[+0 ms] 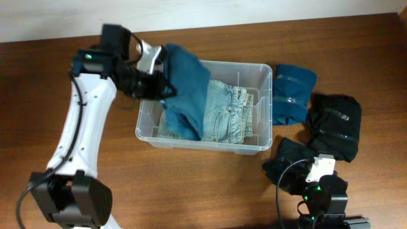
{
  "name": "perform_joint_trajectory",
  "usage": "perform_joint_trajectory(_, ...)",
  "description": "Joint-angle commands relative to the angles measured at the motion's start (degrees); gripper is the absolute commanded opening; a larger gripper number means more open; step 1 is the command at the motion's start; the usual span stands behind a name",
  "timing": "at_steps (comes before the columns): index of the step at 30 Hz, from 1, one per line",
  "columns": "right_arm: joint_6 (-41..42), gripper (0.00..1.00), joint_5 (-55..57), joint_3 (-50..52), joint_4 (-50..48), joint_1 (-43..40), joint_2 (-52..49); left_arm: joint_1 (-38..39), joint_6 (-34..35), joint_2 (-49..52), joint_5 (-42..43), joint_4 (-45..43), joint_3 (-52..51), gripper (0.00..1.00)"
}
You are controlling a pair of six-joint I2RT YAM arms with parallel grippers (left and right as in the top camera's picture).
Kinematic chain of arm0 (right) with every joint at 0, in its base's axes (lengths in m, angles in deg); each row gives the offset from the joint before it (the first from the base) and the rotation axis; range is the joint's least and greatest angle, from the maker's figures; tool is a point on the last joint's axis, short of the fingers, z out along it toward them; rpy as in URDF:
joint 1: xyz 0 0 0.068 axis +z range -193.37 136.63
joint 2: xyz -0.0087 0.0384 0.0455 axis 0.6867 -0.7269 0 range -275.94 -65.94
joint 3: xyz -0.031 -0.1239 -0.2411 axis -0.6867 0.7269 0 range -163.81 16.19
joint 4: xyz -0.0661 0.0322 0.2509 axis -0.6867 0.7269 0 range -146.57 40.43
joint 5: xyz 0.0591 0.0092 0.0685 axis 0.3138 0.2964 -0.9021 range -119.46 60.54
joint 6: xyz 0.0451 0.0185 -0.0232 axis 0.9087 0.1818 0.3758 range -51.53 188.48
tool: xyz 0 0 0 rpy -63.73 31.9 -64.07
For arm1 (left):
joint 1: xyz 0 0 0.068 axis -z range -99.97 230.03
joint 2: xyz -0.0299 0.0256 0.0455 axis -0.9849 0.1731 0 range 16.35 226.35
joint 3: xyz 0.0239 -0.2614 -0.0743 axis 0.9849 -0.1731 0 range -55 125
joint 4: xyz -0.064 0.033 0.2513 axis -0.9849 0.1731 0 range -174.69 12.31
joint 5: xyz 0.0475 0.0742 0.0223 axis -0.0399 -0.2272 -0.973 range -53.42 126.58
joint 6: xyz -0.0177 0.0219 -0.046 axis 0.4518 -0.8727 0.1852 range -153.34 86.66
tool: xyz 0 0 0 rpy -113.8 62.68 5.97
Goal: Pack container
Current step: 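Carry the dark-blue jeans into the container's left side and release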
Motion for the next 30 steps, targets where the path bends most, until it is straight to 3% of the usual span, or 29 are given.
perform_joint_trajectory(1, -0.2, 0.98, -0.1, 0.5, 0.0, -0.1, 0.4, -0.4, 7.7, -0.8, -2.5, -5.2, -9.2, 0.01)
perform_joint_trajectory(3, -0.2, 0.99, -0.1, 0.5, 0.0, -0.1, 0.4, -0.5, 8.6, -0.9, -5.1, -6.9, -12.3, 0.01)
perform_joint_trajectory(7, -0.2, 0.99, -0.1, 0.5, 0.0, -0.1, 0.4, -2.0, 8.8, -1.3, -9.0, -7.1, -13.6, 0.18)
perform_joint_trajectory(10, -0.2, 0.98, -0.1, 0.5, 0.0, 0.0, 0.4, -3.1, 9.2, -2.5, -8.7, -5.8, -11.3, 0.30)
perform_joint_trajectory(14, -0.2, 0.98, -0.1, 0.5, 0.0, 0.0, 0.4, -5.0, 9.7, -4.9, -10.1, -2.1, -4.9, 0.38)
perform_joint_trajectory(23, -0.2, 0.98, -0.1, 0.5, 0.0, 0.0, 0.4, -13.3, 9.8, -11.3, -32.4, 7.9, 10.5, 0.61)
perform_joint_trajectory(28, -0.2, 0.98, -0.1, 0.5, 0.0, 0.0, 0.4, -19.5, 9.8, -13.7, -33.4, 8.6, 10.9, 0.62)
perform_joint_trajectory(30, -0.2, 0.98, -0.1, 0.5, 0.0, 0.0, 0.4, -20.2, 8.1, -13.9, -28.9, 8.8, 10.9, 0.60)
